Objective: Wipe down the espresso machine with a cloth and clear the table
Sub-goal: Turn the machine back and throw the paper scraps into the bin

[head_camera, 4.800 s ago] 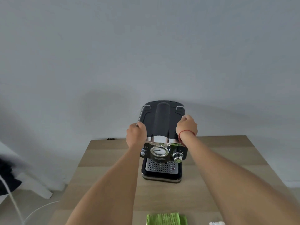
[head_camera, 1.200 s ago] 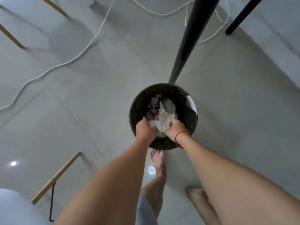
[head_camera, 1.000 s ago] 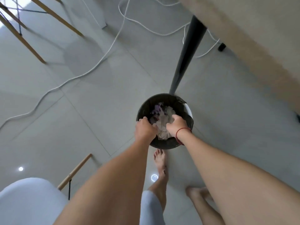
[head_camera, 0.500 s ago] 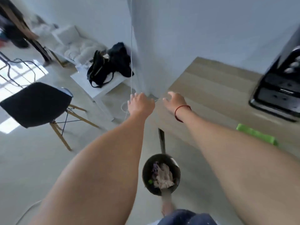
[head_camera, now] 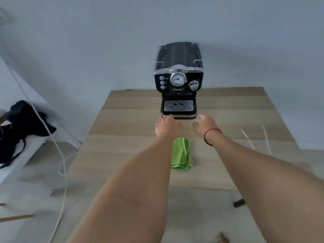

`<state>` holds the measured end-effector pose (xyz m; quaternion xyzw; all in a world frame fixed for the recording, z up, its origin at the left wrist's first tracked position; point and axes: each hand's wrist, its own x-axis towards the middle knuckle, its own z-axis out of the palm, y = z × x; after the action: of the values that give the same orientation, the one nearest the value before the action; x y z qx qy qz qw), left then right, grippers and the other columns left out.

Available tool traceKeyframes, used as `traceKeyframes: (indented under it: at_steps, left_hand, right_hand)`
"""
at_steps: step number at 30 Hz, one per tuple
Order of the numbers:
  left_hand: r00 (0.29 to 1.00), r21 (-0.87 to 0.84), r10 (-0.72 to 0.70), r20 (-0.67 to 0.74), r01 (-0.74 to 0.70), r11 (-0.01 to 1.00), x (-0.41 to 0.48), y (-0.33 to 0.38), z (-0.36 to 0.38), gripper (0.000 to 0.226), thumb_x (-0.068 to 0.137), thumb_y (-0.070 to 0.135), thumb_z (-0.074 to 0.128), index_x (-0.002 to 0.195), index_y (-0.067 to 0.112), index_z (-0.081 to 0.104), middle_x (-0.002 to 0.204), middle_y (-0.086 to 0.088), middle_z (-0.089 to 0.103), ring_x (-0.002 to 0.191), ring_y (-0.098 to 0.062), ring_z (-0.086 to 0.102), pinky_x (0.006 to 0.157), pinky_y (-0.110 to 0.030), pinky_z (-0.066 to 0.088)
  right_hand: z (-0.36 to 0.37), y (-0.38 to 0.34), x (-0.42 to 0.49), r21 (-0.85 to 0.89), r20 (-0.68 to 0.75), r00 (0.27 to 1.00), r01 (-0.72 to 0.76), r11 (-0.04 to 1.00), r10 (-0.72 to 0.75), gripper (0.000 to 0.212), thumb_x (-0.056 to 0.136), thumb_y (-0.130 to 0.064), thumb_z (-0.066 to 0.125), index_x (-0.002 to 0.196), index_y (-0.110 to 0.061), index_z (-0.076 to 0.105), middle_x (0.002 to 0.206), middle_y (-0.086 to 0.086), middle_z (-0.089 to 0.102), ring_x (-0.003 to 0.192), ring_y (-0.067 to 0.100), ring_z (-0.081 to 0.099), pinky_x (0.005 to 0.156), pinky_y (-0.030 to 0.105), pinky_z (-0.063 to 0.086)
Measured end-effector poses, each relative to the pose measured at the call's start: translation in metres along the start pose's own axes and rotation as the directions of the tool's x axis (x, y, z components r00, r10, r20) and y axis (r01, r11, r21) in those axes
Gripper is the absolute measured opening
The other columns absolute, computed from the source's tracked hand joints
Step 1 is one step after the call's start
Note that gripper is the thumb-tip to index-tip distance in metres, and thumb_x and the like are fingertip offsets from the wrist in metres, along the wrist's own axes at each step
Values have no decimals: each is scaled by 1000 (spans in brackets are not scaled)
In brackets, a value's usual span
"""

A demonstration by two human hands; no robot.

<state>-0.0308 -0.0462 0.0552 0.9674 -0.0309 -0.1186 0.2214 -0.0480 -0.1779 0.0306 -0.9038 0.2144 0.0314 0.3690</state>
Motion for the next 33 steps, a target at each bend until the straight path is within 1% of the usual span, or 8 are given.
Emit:
traceKeyframes:
  at_steps: [7,13,17,21,23,25,29,33]
  left_hand:
    - [977,66,85,195,-99,993,3,110,134,44,94,37,44,128,11,55,130,-10,57,128,-26,47,104,-38,34]
    - [963,-12,37,268,-36,999,-4,167,223,42,92,36,48,124,11,58,127,-9,59,122,-27,51,102,-37,36]
    - [952,-69,10,307,12,998,-5,195,256,45,89,40,54,121,8,55,124,-12,57,120,-31,51,98,-39,43]
    - [951,-60,-48,305,69,996,-2,204,272,43,86,30,64,123,10,53,127,-11,53,123,-30,49,99,-39,44]
    - [953,-121,-99,286,138,983,1,206,273,29,89,14,56,117,8,59,125,-12,56,120,-31,54,96,-39,47]
    - [944,-159,-149,294,202,966,4,204,269,29,92,7,47,119,5,58,127,-14,56,120,-32,56,96,-39,47]
    - [935,-213,-234,265,293,932,5,180,248,29,94,9,43,121,4,55,128,-18,53,120,-36,54,99,-39,44]
    - [938,-343,-314,144,346,873,11,130,205,27,93,9,45,111,4,64,117,-18,61,108,-36,60,91,-39,48]
  right_hand:
    - [-66,164,27,-40,-129,965,-236,971,229,42,90,-18,53,127,1,56,129,24,58,121,36,54,99,38,45]
    - [-91,254,36,-104,-214,902,-402,910,374,35,87,-16,55,119,-1,60,123,24,57,116,38,55,92,40,47]
    - [-92,290,41,-100,-176,877,-469,878,448,21,81,-16,65,97,-2,67,104,21,67,100,36,64,77,34,49]
    - [-89,306,44,-89,-154,879,-467,880,451,17,82,-17,64,90,-4,73,97,20,72,95,35,67,78,35,51]
    - [-90,307,45,-65,-155,864,-492,868,478,20,84,-15,61,92,-1,72,99,21,71,97,36,67,81,37,52]
    - [-90,305,47,-46,-170,852,-509,859,496,23,85,-14,58,96,1,72,102,22,71,100,37,66,84,38,53]
    - [-86,273,46,-8,-158,883,-449,893,443,20,86,-14,59,95,-1,72,103,22,70,101,36,65,83,35,50]
    - [-58,204,46,39,-139,936,-321,946,323,18,87,-15,61,95,-4,73,104,19,71,102,34,65,82,32,49]
